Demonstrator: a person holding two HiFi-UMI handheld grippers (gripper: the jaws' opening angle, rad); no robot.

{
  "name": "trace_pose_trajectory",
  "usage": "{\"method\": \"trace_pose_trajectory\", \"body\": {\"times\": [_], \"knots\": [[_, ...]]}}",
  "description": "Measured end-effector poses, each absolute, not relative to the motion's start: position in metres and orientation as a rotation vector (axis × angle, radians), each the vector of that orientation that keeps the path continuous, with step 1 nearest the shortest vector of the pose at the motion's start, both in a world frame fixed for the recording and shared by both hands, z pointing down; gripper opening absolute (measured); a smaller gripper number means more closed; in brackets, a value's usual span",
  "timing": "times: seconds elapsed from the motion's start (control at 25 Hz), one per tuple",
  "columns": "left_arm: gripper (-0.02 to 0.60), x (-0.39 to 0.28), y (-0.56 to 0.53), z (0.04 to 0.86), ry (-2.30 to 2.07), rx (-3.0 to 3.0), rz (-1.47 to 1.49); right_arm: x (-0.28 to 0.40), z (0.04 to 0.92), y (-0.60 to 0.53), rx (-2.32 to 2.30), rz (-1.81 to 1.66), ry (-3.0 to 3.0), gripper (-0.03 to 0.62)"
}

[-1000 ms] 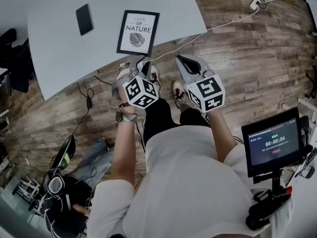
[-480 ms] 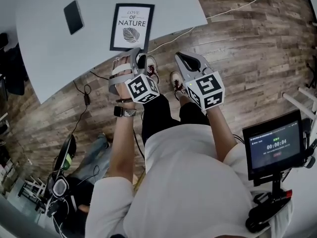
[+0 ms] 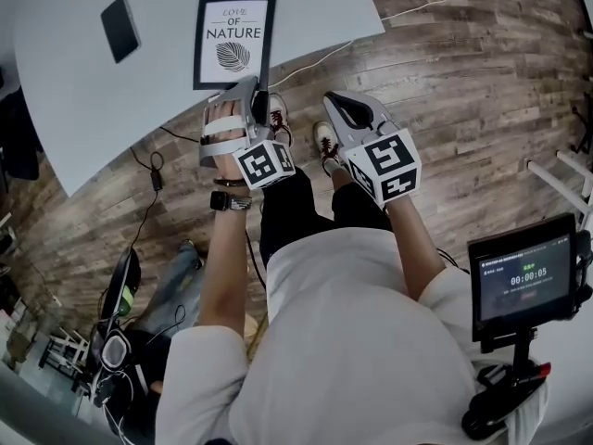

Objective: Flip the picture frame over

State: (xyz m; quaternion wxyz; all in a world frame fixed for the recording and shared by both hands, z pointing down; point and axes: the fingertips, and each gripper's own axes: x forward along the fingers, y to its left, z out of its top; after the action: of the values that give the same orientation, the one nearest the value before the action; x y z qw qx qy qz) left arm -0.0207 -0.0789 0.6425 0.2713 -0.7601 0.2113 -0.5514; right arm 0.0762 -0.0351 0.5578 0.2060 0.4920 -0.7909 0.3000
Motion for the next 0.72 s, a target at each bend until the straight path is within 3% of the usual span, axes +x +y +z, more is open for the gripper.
{"method": "trace_pose_trajectory", "body": {"times": [0.72], "knots": [[0.15, -0.017, -0.088, 0.649, 0.635, -2.051, -1.47, 0.093, 0.562, -0.034, 1.409, 0.84, -2.169, 0.002]]}}
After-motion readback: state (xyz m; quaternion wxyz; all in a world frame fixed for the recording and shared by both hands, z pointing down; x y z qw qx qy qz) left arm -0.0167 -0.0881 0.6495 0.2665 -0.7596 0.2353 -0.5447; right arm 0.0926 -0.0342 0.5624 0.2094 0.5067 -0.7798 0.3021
